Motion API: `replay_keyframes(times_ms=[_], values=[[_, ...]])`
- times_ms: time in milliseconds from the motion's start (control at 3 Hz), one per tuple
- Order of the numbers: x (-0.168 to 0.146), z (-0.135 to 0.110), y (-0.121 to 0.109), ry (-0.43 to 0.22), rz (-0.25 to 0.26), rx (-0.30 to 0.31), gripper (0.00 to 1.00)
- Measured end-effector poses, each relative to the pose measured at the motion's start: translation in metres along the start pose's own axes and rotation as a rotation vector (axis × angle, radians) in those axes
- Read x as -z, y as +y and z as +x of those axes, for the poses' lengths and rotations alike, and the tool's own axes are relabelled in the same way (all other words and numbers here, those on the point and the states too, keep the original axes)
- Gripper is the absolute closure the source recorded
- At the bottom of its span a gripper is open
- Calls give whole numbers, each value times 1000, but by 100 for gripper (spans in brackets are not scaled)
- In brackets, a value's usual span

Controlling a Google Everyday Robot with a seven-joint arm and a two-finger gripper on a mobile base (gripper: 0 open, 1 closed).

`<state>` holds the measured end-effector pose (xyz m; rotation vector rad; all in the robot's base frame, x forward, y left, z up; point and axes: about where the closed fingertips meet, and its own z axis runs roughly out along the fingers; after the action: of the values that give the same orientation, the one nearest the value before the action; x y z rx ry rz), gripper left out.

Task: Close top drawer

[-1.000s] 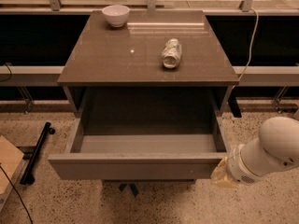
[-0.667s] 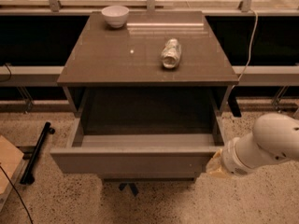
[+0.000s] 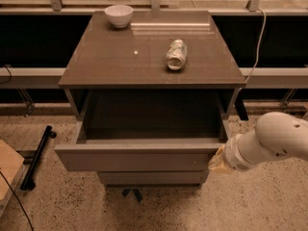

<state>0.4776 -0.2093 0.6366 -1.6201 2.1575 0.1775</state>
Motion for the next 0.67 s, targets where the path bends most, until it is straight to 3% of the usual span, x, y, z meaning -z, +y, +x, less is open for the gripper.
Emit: replay_keyframes(times_ms=[333, 667], values=[[-2, -2, -8, -7, 15, 6, 100], [-14, -13, -49, -34, 56, 28, 100]])
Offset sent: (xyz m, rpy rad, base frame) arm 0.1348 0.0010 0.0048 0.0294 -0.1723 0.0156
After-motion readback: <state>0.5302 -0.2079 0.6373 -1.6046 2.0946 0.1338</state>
